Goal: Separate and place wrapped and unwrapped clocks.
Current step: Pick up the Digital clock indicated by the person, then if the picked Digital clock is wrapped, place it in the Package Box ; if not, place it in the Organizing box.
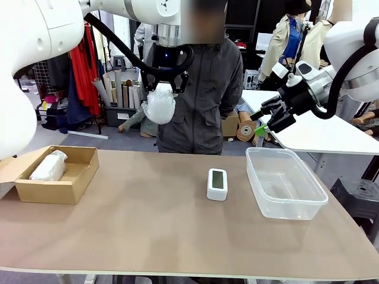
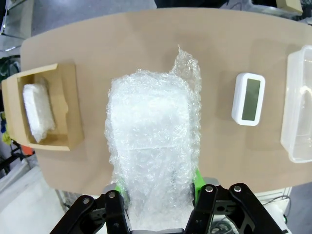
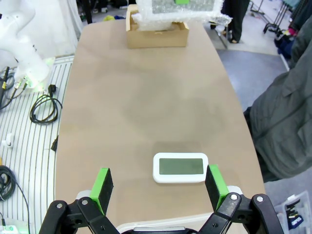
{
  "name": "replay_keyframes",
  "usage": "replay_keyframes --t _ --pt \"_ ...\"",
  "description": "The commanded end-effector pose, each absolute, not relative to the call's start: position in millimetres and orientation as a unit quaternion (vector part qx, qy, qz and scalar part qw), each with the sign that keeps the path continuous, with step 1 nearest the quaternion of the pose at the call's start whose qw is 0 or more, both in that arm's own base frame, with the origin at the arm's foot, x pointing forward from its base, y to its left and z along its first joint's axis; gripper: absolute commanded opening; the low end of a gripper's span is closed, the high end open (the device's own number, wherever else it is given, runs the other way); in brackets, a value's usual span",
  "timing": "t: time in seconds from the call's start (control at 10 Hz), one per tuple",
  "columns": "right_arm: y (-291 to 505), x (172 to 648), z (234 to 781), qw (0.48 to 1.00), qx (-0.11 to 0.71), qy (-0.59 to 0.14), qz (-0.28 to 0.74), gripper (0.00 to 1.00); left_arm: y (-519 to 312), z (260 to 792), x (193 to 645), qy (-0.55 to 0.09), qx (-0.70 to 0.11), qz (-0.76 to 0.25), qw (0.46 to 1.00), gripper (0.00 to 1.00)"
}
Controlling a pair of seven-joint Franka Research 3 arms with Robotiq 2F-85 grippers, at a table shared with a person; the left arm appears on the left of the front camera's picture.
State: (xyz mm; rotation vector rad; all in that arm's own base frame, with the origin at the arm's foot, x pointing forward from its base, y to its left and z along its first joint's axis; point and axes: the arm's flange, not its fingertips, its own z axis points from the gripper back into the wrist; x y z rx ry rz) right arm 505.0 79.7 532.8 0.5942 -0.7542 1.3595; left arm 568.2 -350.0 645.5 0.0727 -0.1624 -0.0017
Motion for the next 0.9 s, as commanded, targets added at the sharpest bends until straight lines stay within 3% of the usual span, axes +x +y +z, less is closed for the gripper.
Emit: replay_keyframes --t 0.0,0.8 --pt "80.1 504.6 535.1 0.671 0.264 -0.338 0.605 1.00 -356.5 653.7 578.5 -0.085 0.046 -0.032 0.995 0.00" --pt "80.1 504.6 535.1 0.671 0.264 -0.338 0.605 1.00 -350.0 645.5 568.2 -0.081 0.036 -0.001 0.996 0.00"
